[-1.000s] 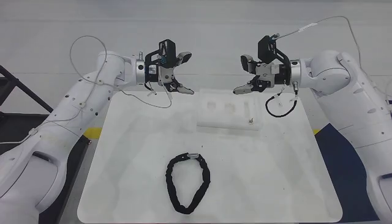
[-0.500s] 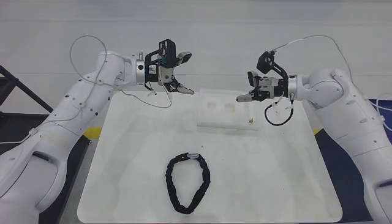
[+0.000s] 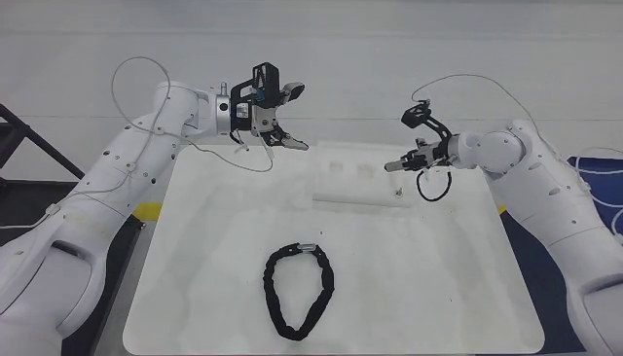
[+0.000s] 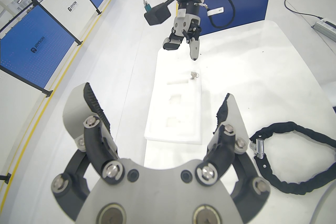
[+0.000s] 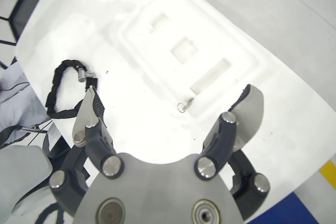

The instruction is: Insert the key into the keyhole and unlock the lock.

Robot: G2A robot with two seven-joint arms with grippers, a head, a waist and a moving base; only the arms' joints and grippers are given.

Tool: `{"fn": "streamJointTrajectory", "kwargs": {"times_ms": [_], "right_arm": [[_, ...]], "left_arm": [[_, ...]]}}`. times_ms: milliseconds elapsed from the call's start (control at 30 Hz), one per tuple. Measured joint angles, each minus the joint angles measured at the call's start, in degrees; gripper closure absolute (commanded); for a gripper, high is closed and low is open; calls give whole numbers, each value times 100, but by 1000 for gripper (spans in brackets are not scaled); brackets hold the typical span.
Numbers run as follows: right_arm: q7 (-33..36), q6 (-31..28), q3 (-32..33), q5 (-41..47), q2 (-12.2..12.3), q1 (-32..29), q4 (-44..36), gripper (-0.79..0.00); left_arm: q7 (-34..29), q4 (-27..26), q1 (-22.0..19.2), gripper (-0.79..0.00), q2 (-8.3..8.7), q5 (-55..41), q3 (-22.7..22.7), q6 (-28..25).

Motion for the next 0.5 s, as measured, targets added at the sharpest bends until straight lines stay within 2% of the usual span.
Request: {"fn": "streamJointTrajectory", "kwargs": {"times_ms": [233, 367, 500], "right_arm": [[322, 1150, -163, -48, -152, -37, 42, -785], [447, 1452, -275, -58, -241, -110, 134, -785], [485, 1488, -335, 82, -339, -164, 363, -785]], "left_arm": [[0, 0, 0, -785, 0, 0, 0, 0], [0, 0, 0, -785, 0, 0, 0, 0], [0, 0, 0, -785, 0, 0, 0, 0]]}}
